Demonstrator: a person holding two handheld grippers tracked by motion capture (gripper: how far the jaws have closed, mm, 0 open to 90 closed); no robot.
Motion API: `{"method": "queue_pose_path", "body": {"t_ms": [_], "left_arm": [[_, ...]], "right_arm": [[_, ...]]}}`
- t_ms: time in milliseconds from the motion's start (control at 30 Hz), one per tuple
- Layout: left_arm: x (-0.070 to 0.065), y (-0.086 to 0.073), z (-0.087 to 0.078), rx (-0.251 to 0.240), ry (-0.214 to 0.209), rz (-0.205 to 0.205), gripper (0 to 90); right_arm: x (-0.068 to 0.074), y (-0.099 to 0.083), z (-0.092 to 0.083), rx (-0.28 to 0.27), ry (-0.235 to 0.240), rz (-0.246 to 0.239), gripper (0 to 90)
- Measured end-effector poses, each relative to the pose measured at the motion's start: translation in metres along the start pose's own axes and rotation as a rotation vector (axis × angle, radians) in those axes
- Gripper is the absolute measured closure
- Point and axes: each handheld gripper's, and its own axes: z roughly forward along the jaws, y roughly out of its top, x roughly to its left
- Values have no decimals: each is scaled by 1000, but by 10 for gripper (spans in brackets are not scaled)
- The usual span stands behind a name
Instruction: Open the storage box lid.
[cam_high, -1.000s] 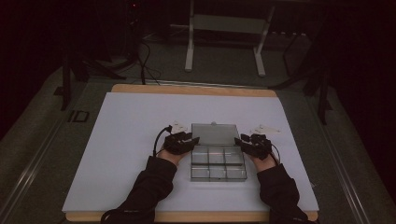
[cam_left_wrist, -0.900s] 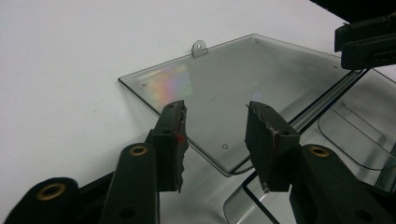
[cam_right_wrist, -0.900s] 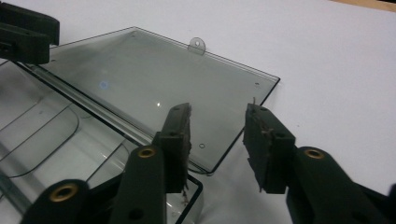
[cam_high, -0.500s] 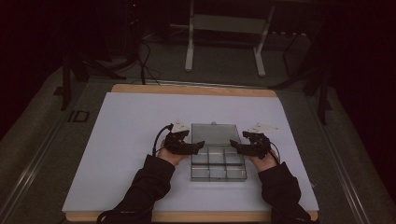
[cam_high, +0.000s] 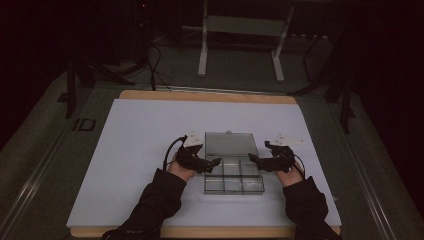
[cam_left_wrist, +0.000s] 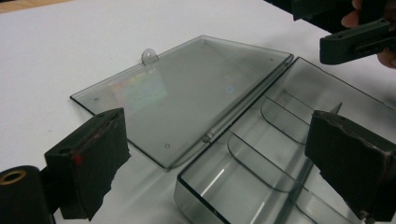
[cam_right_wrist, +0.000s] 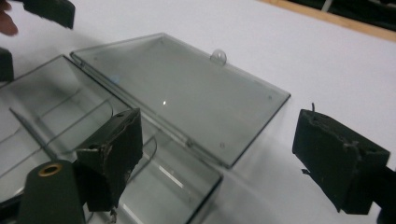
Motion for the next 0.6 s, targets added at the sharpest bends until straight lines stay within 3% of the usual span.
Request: {"method": "queue_pose_path", "body": {"t_ms": [600], "left_arm": [[-6, -16, -32, 22, -11, 26, 74]], "right_arm": [[-5, -21, -33, 3, -1, -22, 161]]}}
